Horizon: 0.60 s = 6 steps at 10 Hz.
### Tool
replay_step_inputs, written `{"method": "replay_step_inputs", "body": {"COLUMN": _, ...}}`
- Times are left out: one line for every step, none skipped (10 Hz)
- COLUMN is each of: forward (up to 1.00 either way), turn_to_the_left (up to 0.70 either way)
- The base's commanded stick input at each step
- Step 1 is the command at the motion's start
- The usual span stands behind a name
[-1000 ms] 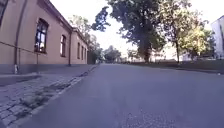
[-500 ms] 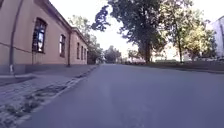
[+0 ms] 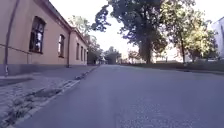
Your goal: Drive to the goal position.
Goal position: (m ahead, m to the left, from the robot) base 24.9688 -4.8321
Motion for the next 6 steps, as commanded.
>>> {"method": "replay_step_inputs", "body": {"forward": 0.7, "turn_to_the_left": 0.0}}
{"method": "replay_step_inputs", "body": {"forward": 0.7, "turn_to_the_left": 0.0}}
{"method": "replay_step_inputs", "body": {"forward": 0.7, "turn_to_the_left": 0.0}}
{"method": "replay_step_inputs", "body": {"forward": 0.7, "turn_to_the_left": 0.0}}
{"method": "replay_step_inputs", "body": {"forward": 0.7, "turn_to_the_left": 0.0}}
{"method": "replay_step_inputs", "body": {"forward": 0.7, "turn_to_the_left": 0.0}}
